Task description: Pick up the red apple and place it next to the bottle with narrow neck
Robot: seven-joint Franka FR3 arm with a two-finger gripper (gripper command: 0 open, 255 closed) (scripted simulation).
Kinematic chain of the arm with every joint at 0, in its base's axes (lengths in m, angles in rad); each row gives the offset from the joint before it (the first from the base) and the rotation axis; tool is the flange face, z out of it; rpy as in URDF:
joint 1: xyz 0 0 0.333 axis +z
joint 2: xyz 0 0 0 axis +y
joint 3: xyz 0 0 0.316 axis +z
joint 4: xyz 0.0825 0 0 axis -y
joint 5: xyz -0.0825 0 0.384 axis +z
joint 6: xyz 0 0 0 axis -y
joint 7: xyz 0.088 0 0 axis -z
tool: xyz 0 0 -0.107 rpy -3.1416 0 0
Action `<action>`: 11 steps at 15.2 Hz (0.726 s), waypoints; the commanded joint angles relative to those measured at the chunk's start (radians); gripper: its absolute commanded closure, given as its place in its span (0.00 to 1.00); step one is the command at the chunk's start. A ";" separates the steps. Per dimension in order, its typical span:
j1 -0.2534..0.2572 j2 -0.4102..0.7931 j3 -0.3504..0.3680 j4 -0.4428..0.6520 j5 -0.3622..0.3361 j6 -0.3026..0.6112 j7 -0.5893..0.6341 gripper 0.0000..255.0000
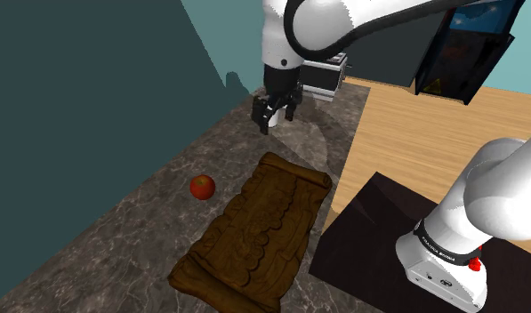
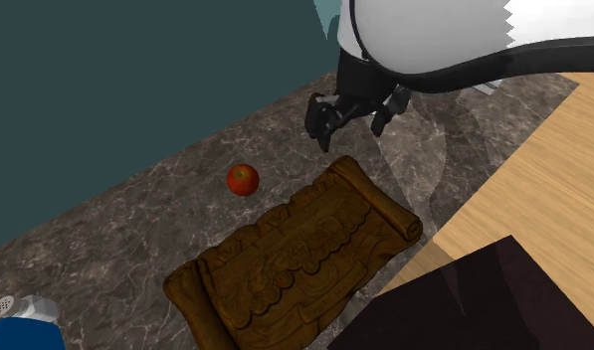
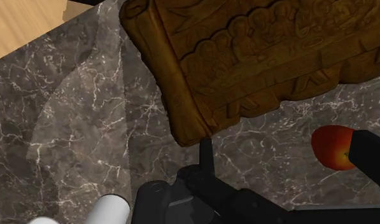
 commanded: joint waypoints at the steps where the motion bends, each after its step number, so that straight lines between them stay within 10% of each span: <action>1: 0.005 0.076 0.029 0.039 -0.016 0.023 0.051 0.00; 11: 0.070 0.478 0.100 0.307 -0.154 0.071 0.293 0.00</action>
